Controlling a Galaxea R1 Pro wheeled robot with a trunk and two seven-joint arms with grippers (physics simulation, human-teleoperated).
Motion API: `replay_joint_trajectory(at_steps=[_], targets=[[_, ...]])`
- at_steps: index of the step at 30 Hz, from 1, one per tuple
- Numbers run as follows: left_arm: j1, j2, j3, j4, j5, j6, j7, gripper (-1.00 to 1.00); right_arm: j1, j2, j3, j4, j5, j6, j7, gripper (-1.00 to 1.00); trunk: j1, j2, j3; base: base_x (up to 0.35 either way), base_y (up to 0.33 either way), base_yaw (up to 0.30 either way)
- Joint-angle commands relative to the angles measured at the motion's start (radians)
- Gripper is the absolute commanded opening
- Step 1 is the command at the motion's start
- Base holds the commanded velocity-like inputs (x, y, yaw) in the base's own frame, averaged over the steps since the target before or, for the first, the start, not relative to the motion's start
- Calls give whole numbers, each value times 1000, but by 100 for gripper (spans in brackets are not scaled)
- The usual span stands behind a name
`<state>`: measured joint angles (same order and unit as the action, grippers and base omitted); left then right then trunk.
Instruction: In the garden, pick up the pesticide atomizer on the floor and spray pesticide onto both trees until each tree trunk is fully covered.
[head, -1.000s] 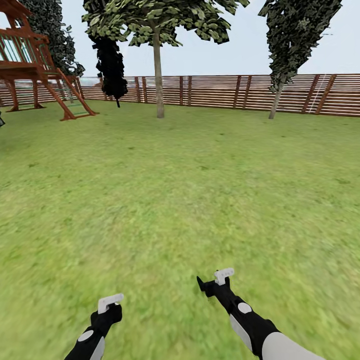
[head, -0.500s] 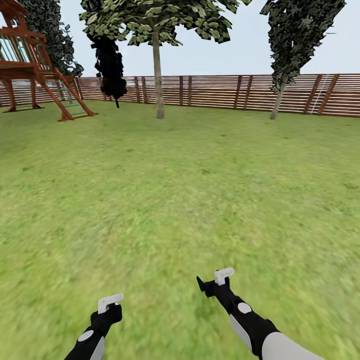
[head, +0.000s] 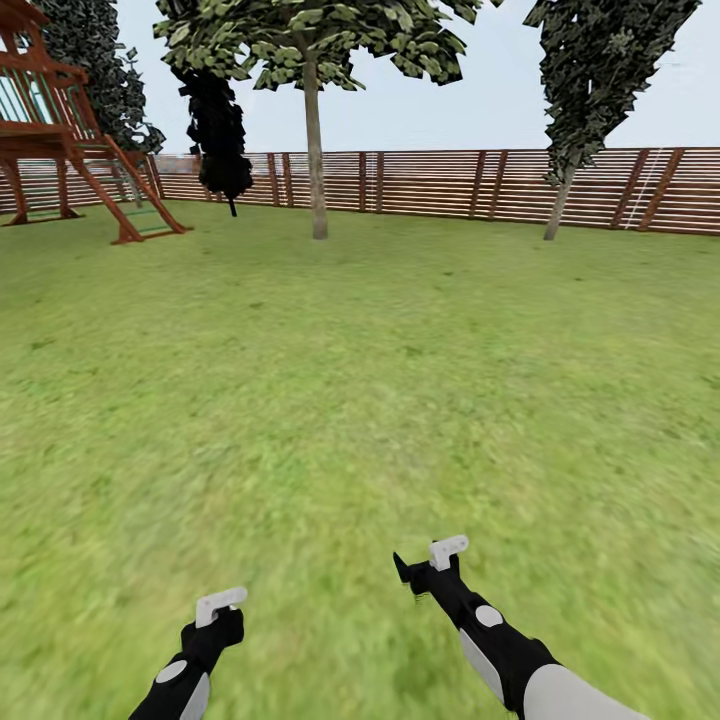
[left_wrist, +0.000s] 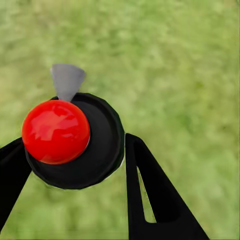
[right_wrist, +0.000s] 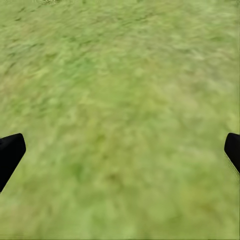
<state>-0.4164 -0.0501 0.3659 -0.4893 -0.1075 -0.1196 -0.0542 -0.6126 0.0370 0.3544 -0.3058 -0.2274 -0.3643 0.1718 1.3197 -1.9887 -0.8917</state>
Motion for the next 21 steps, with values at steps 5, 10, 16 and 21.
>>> replay_joint_trajectory(at_steps=[5, 10, 16, 21], targets=[[-1, -2, 8, 0, -10, -3, -6, -100, -1, 0, 5, 2, -10, -4, 4, 100, 0, 0, -1, 341, 0, 0], [-1, -1, 8, 0, -10, -3, -6, -100, -1, 0, 5, 2, -10, -4, 4, 100, 0, 0, -1, 340, 0, 0], [-1, -2, 8, 0, -10, -4, -6, -100, -1, 0, 5, 1, -11, -4, 4, 100, 0, 0, -1, 340, 0, 0], [-1, -2, 8, 0, -10, -3, -6, -100, -1, 0, 5, 1, -11, -4, 4, 100, 0, 0, -1, 340, 0, 0]])
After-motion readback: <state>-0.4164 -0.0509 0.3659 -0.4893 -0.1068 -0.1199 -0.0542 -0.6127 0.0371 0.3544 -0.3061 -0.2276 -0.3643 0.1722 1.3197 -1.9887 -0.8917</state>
